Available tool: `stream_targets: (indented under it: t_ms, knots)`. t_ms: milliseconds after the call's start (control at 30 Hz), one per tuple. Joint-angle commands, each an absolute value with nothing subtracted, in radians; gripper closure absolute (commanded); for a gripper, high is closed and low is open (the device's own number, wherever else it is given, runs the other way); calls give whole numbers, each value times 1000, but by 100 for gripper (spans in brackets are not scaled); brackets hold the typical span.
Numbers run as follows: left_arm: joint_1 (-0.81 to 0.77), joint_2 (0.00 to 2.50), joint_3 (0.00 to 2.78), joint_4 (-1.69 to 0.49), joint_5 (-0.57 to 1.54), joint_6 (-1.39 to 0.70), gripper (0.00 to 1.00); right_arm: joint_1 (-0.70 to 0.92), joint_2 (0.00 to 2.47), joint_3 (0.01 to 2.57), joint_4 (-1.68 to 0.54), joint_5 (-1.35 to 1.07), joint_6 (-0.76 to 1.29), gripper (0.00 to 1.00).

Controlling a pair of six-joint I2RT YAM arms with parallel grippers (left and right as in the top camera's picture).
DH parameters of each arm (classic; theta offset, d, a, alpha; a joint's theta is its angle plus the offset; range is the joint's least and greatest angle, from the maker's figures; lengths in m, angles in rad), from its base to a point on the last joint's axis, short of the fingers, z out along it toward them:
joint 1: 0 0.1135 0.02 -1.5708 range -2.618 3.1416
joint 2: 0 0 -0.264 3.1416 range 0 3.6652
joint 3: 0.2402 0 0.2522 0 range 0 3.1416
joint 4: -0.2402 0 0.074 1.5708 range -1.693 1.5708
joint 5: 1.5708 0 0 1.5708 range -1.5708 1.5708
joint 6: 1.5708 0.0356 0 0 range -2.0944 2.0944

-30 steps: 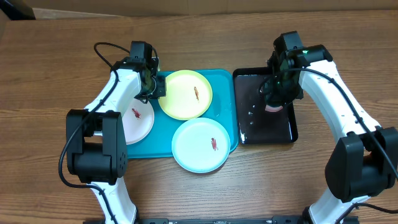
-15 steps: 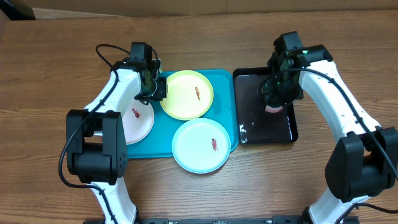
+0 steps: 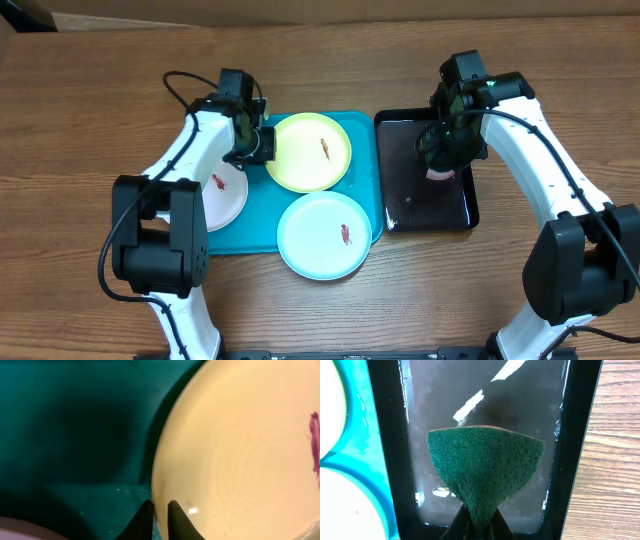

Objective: Clean dirty plates on tray and stack at the side
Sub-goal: 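Move the left gripper to the yellow plate and grip its rim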

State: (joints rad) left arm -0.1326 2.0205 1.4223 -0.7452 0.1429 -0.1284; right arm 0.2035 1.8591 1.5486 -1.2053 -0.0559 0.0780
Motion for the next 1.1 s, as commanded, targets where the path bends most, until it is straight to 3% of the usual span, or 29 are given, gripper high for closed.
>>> stream_targets:
  t_ms: [0,700,1067]
  knots:
    - [-153,2038,1443,-754,157,-127,81,202,1848,1573,-1203,-65,79,96]
    - [-155,2040,1425,-758,146,-147,77,202,1848,1573,-1203,-65,79,96]
    - [-158,2040,1407,-747,119,-165,82,202,1848,1573,-1202,-65,79,96]
